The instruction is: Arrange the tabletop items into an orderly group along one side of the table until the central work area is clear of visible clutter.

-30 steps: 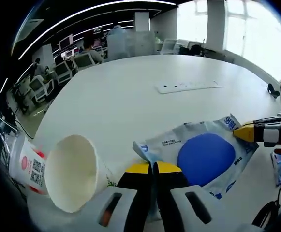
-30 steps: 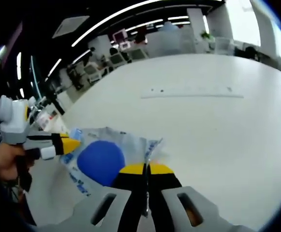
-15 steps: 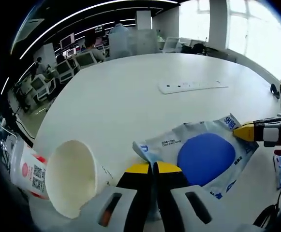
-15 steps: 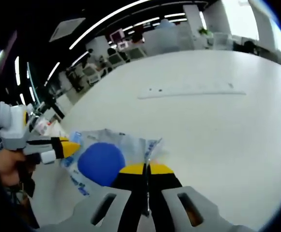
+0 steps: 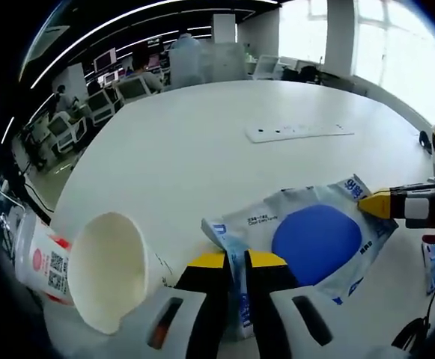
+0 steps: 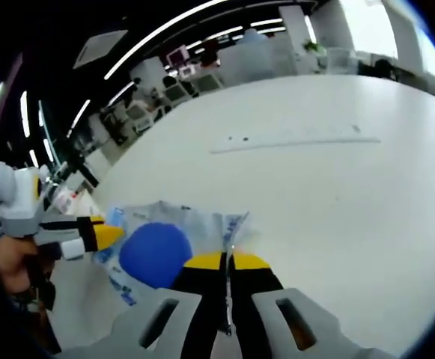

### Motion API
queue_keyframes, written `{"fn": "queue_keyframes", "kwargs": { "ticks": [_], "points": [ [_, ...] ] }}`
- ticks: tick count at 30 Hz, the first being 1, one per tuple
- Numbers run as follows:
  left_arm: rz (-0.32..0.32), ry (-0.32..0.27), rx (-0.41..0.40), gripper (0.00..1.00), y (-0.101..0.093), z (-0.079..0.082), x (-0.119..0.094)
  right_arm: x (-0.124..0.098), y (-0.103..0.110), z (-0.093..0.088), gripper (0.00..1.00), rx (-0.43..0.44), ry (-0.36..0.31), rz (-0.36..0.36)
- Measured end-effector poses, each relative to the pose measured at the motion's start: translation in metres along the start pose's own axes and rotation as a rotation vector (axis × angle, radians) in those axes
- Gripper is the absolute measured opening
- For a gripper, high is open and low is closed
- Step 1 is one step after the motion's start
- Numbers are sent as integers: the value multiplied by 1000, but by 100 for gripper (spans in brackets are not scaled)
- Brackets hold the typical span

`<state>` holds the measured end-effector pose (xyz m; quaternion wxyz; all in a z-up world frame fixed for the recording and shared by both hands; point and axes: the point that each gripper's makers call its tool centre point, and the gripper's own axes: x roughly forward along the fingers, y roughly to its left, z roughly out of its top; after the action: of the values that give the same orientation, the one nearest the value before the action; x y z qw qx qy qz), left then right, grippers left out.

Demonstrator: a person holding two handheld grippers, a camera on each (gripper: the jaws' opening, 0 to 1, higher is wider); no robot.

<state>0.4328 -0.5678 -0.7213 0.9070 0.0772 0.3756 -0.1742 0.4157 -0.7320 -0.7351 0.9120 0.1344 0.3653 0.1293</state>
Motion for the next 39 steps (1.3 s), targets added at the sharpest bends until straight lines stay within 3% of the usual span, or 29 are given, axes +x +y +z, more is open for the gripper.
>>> {"fn": "queue_keyframes", "kwargs": {
  "ticks": [16, 22, 39],
  "points": [
    [-3, -20, 25, 17, -7, 8, -4, -4, 0, -4, 0, 19, -5, -4],
    [10, -11, 77, 25, -8, 10, -7, -4, -2, -4, 1, 22, -10, -5],
    [20, -26, 120, 26, -6, 17, -12, -7, -3, 6, 4, 34, -51, -16]
  ]
}}
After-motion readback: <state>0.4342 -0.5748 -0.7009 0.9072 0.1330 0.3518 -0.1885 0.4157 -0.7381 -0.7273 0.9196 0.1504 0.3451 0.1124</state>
